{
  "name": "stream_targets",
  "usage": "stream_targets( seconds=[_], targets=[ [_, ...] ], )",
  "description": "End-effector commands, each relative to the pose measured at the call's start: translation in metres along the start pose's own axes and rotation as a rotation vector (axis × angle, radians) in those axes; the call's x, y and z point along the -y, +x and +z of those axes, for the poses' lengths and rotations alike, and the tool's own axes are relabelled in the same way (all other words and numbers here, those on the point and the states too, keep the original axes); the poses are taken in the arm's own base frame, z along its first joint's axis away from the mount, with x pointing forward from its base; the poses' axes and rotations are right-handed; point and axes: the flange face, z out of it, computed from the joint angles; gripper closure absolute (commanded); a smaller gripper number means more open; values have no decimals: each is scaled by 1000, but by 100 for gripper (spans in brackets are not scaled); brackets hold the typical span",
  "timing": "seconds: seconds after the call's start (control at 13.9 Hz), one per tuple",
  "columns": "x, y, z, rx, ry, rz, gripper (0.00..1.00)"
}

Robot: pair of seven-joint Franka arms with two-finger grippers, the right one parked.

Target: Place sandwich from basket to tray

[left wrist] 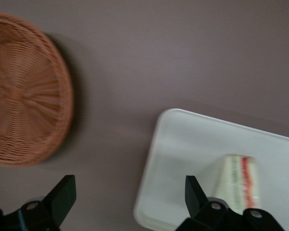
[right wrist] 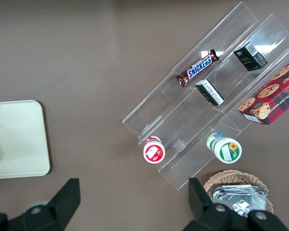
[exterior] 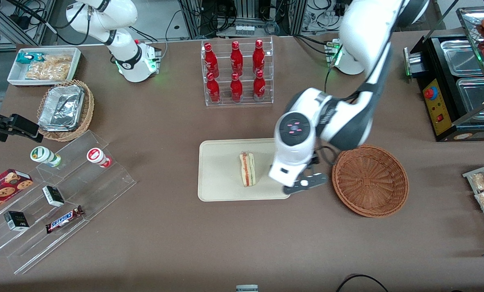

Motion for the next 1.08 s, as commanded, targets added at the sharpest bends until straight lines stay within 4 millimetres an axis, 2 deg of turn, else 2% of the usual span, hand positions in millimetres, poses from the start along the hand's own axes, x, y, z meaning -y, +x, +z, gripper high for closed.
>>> stream_targets(
  seconds=[0.0, 0.22, 0.29, 0.58, 0.79, 1.01],
  targets=[
    [99, 19, 2, 60, 30, 41, 0],
    [178, 34, -18, 147, 67, 45, 0],
    [203, 36, -31, 161, 60, 59, 0],
    [291, 39, -63, 248, -39, 84, 0],
    [332, 26, -90, 273, -41, 71, 0],
    [354, 4, -123, 274, -47, 96, 0]
  ],
)
